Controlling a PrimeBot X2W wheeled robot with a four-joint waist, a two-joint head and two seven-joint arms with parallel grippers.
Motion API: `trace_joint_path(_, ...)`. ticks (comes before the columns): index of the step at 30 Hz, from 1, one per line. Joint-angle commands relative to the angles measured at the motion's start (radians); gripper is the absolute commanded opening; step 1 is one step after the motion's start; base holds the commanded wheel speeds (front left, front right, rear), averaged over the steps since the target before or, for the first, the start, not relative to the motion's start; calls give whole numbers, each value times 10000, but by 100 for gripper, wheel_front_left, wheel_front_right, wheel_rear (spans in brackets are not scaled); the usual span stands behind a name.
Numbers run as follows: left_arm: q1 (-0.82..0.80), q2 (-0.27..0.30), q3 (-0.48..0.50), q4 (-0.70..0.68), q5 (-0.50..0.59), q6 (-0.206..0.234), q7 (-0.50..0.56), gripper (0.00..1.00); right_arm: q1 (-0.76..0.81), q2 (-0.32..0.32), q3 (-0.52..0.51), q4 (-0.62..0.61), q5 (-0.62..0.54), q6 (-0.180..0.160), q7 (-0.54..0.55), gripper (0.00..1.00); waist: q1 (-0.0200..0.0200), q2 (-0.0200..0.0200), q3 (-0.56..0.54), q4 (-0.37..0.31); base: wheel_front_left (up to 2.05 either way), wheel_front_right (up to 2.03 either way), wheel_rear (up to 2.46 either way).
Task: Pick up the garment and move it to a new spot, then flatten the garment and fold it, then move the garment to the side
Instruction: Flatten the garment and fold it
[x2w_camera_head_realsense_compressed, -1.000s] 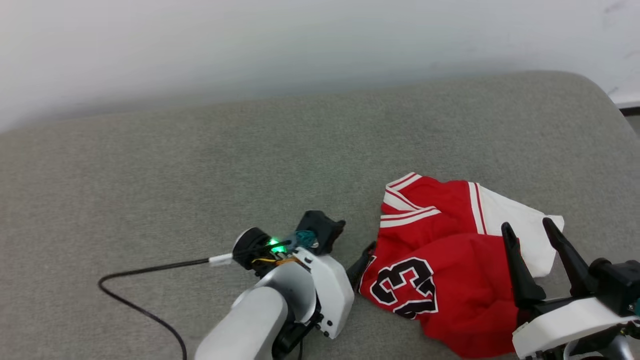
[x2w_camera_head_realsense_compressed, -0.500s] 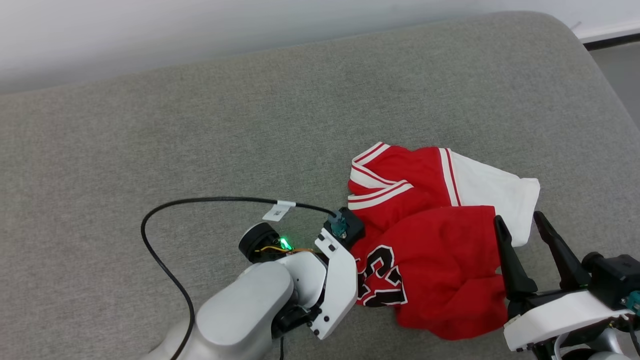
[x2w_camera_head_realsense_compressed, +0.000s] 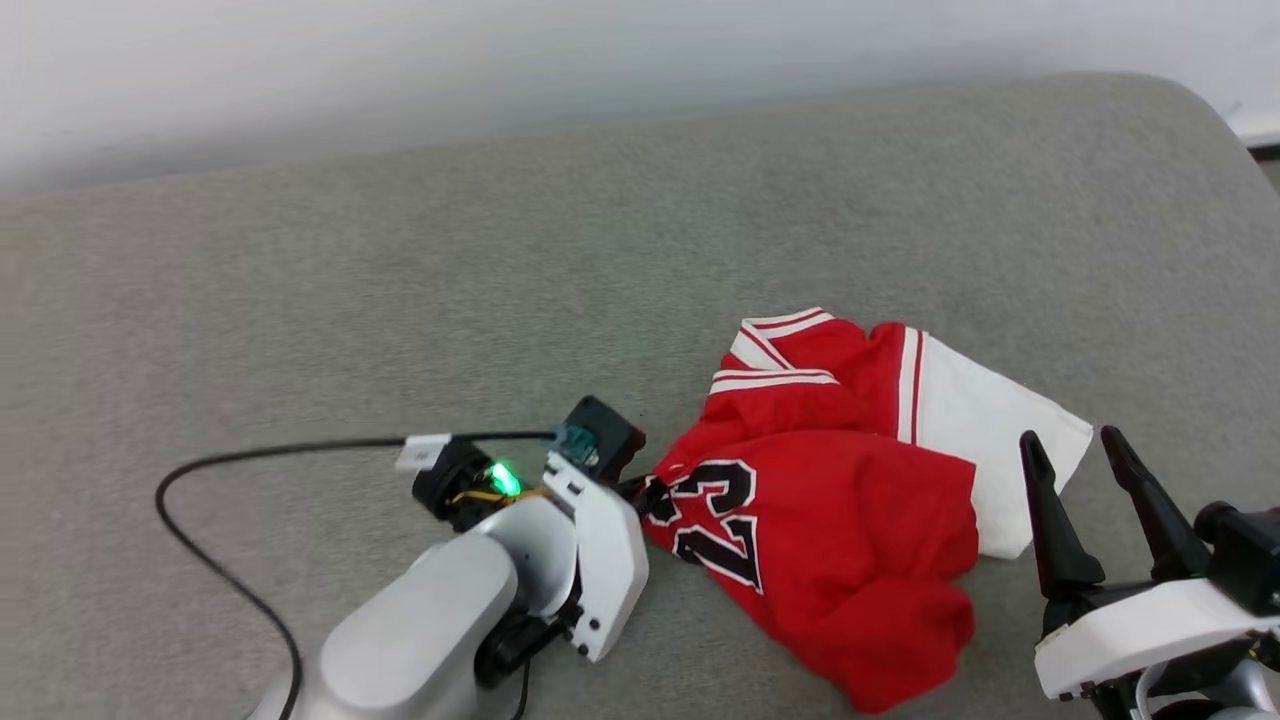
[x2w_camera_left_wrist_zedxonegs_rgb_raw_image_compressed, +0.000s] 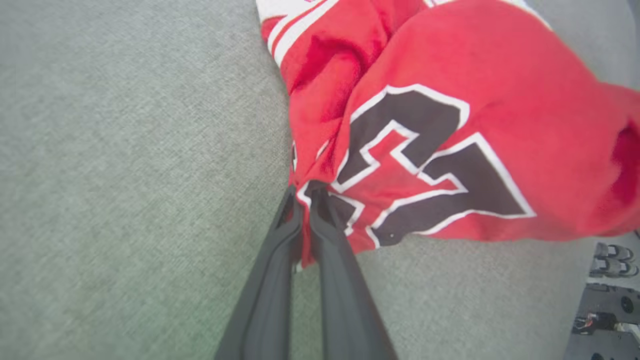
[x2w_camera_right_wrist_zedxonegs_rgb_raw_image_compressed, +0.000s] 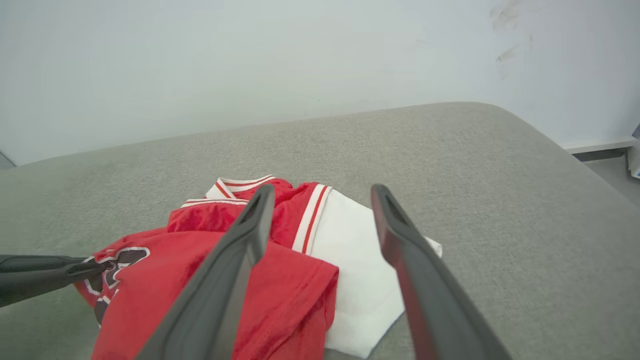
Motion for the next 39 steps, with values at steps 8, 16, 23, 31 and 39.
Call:
trace_joint_path(8, 2161, 1061, 722, -1208, -761, 1152, -517, 0, 251, 8, -30, -299, -192, -7, 270, 100, -1, -1, -867, 1215, 0, 0, 0)
trace_joint_path(16, 3817, 1148, 1290, -1590, -1622, 1916, -1176, 100, 513, -88, 1, -568, -264, -7, 572, 100, -1, -1, -1344, 1667, 0, 0, 0)
trace_joint_path(23, 4084, 927, 1729, -1999, -1266, 2443, -2731, 100, 755, -107, -10, -593, -270, -7, 815, 100, -1, -1, -1776, 1714, 0, 0, 0)
trace_joint_path(31, 2853, 876, 1591, -2483, -538, 2286, -3024, 100, 775, -55, -12, -673, -176, -7, 912, 100, -1, -1, -1698, 1521, 0, 0, 0)
trace_joint_path(39, 956, 503, 506, -2049, -455, 962, -930, 100, 408, -9, 144, -663, -234, -7, 885, 100, -1, -1, -1009, 1046, 0, 0, 0)
